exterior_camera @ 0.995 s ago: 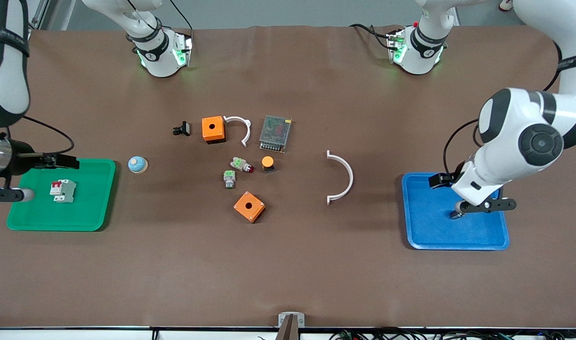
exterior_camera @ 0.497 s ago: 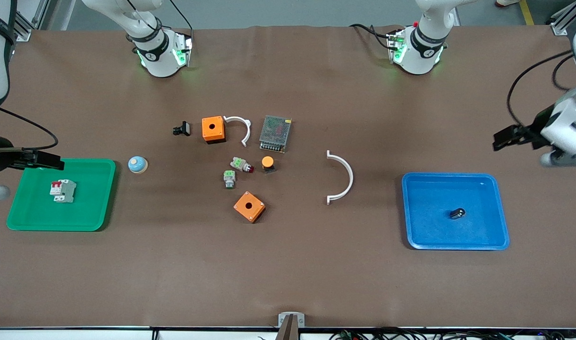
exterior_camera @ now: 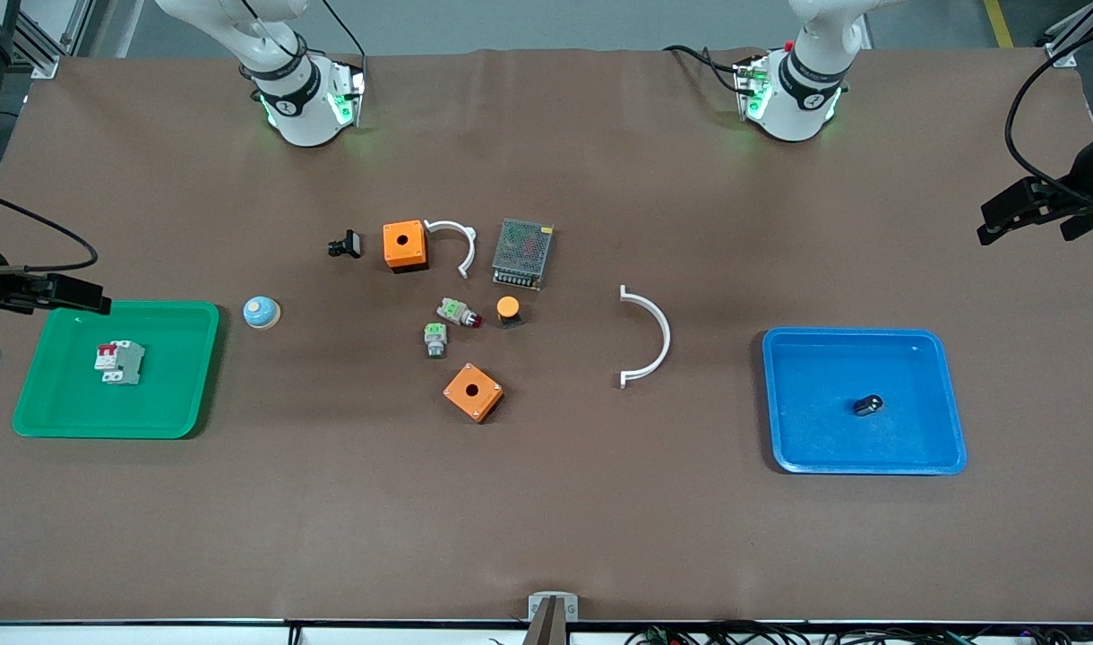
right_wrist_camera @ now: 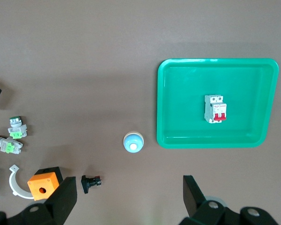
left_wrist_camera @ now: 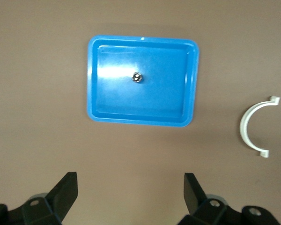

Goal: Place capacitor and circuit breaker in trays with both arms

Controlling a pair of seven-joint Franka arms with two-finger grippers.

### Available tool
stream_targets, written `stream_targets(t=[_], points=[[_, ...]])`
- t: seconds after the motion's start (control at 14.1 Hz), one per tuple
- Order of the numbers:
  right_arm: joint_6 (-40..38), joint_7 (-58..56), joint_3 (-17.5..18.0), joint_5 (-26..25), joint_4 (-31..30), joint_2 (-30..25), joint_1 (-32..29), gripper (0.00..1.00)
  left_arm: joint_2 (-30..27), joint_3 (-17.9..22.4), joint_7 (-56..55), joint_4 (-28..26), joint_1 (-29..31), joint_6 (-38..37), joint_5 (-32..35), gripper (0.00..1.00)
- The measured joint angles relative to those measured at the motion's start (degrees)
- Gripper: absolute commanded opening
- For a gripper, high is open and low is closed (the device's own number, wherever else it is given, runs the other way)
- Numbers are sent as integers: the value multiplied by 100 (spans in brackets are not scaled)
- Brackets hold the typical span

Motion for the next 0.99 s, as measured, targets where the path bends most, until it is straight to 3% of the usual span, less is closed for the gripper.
stream_targets(t=[0.5, 0.99], points=[[380, -9, 0, 0, -1505, -1437, 0, 100, 58, 21, -4, 231, 0, -12, -95, 100], [400, -12, 7, 0, -1682, -1821, 0, 100, 66, 22, -5, 300, -1, -19, -95, 100]])
